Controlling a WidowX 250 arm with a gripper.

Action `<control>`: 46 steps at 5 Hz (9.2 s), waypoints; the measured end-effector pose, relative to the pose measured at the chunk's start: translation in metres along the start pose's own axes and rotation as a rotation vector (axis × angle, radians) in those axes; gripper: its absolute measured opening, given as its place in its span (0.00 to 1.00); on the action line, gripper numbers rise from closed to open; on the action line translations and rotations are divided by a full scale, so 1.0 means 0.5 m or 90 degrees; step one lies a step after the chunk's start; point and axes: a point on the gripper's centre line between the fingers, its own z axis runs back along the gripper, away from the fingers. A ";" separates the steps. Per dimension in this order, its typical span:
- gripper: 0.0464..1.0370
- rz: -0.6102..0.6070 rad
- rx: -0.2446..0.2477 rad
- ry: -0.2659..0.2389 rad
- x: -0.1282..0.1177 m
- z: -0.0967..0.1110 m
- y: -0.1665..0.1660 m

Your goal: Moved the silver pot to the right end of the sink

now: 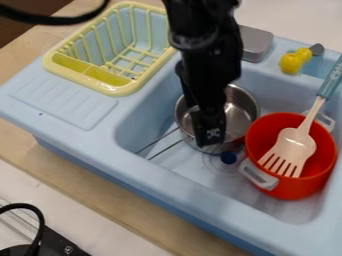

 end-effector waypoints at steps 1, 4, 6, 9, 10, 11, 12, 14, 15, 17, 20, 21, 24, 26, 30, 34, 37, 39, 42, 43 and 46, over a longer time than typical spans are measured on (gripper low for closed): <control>0.96 -0.011 0.001 0.005 0.008 -0.019 -0.009; 0.91 -0.011 0.007 -0.008 0.018 -0.061 -0.008; 0.34 -0.026 -0.003 -0.006 0.015 -0.062 -0.010; 0.01 -0.019 -0.014 -0.002 0.012 -0.070 -0.002; 0.01 -0.015 -0.009 0.011 0.007 -0.066 0.000; 0.01 -0.002 0.011 0.007 0.008 -0.030 0.004; 0.01 0.013 0.027 0.008 0.007 0.002 0.011; 0.01 0.020 0.042 -0.003 0.009 0.031 0.013; 0.01 0.023 0.047 -0.007 0.015 0.055 0.011; 0.01 0.047 0.064 0.009 0.020 0.080 0.016; 0.01 0.124 0.142 0.077 -0.007 0.118 0.058; 0.01 0.140 0.159 0.089 -0.020 0.121 0.075; 0.01 0.225 0.183 0.124 -0.072 0.103 0.158; 0.01 0.271 0.169 0.145 -0.099 0.082 0.208; 0.01 0.293 0.121 0.110 -0.111 0.051 0.257; 0.01 0.236 0.093 0.095 -0.068 0.019 0.255; 0.02 0.249 0.069 0.097 -0.080 -0.002 0.259; 0.39 0.276 0.061 0.082 -0.086 -0.002 0.263; 0.96 0.287 0.076 -0.007 -0.086 0.075 0.252; 0.96 0.284 0.081 -0.008 -0.088 0.094 0.233; 0.96 0.284 0.067 0.027 -0.156 0.112 0.128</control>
